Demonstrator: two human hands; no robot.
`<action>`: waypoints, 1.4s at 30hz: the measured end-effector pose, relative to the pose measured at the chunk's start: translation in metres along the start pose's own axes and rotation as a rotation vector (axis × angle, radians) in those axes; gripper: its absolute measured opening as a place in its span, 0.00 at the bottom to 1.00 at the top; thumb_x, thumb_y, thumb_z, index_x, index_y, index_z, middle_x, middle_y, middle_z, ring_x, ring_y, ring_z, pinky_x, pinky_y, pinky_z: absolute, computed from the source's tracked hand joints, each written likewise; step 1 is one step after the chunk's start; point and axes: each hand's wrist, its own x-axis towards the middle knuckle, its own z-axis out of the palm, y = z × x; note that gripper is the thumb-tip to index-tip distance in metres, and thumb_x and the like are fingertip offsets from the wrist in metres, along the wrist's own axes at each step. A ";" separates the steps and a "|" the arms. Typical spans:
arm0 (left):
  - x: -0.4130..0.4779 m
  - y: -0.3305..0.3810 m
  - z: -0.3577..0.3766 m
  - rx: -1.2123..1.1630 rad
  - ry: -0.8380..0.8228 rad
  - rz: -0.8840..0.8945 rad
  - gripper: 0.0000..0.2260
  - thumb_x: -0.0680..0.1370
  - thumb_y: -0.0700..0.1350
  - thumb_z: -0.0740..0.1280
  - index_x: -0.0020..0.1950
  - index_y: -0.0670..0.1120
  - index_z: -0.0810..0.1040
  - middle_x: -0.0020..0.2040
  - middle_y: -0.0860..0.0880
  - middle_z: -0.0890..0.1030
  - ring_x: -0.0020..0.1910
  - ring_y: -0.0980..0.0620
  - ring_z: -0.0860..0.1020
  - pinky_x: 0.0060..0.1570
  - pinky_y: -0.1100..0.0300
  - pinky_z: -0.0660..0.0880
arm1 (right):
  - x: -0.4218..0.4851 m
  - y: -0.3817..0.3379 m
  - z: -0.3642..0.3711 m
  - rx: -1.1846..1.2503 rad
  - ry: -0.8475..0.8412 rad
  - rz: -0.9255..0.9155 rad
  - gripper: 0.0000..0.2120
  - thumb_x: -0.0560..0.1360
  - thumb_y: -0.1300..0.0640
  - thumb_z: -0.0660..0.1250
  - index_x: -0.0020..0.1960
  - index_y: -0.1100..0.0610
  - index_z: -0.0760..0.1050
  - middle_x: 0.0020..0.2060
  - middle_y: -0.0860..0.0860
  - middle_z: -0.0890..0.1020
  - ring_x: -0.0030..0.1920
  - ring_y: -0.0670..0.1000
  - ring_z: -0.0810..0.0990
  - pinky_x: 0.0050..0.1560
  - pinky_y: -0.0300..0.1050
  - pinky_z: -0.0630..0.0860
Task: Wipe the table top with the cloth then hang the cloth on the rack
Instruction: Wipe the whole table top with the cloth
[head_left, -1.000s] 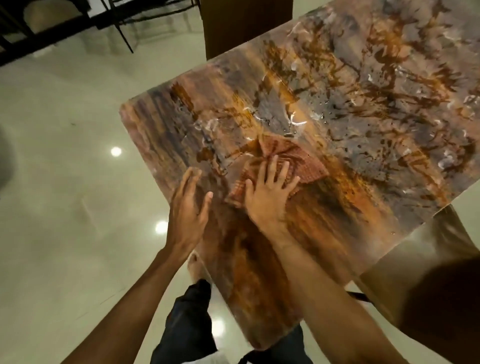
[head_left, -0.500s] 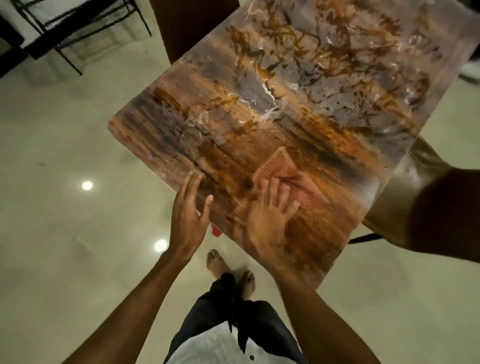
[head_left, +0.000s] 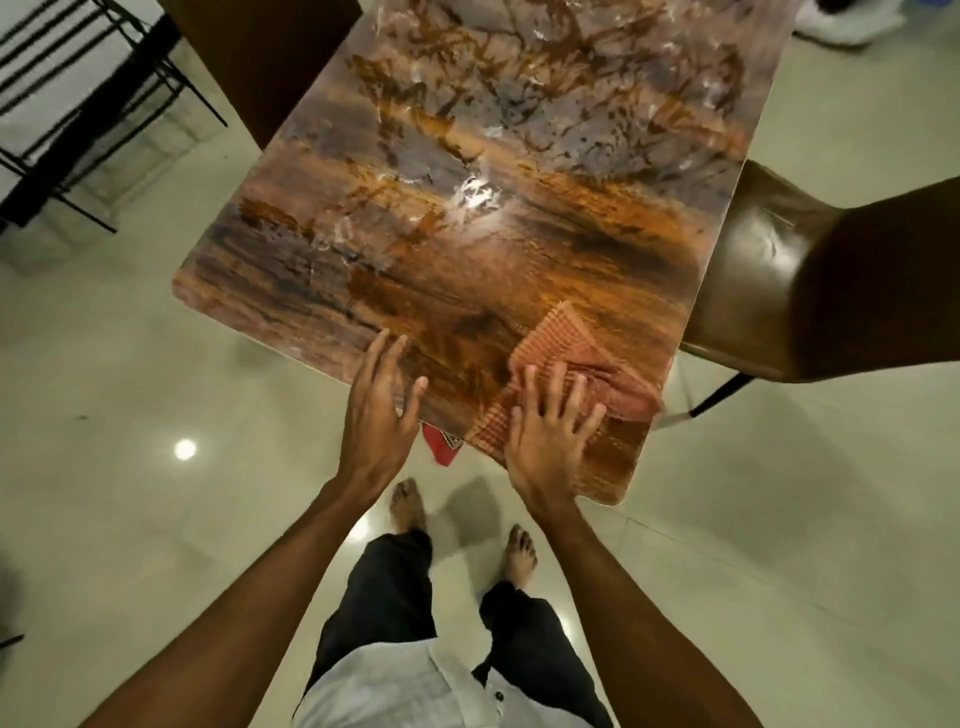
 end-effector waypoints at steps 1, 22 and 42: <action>0.004 -0.001 0.000 0.015 -0.017 0.019 0.24 0.83 0.49 0.64 0.78 0.45 0.66 0.80 0.47 0.63 0.79 0.48 0.62 0.74 0.43 0.66 | 0.002 -0.013 0.003 -0.010 -0.013 -0.106 0.29 0.86 0.43 0.46 0.85 0.48 0.50 0.85 0.55 0.51 0.84 0.63 0.49 0.78 0.75 0.48; 0.189 -0.208 -0.195 -0.068 0.080 -0.114 0.24 0.84 0.53 0.60 0.78 0.45 0.67 0.79 0.46 0.65 0.79 0.47 0.63 0.74 0.41 0.66 | 0.140 -0.295 0.036 0.027 -0.015 0.046 0.30 0.86 0.40 0.44 0.85 0.45 0.44 0.85 0.51 0.43 0.84 0.59 0.41 0.79 0.73 0.44; 0.230 -0.222 -0.225 -0.119 0.103 -0.139 0.24 0.84 0.57 0.58 0.79 0.48 0.66 0.80 0.50 0.63 0.80 0.52 0.60 0.75 0.44 0.65 | 0.212 -0.394 0.039 -0.054 -0.080 -0.374 0.30 0.86 0.43 0.47 0.85 0.47 0.44 0.85 0.50 0.44 0.85 0.57 0.42 0.79 0.73 0.45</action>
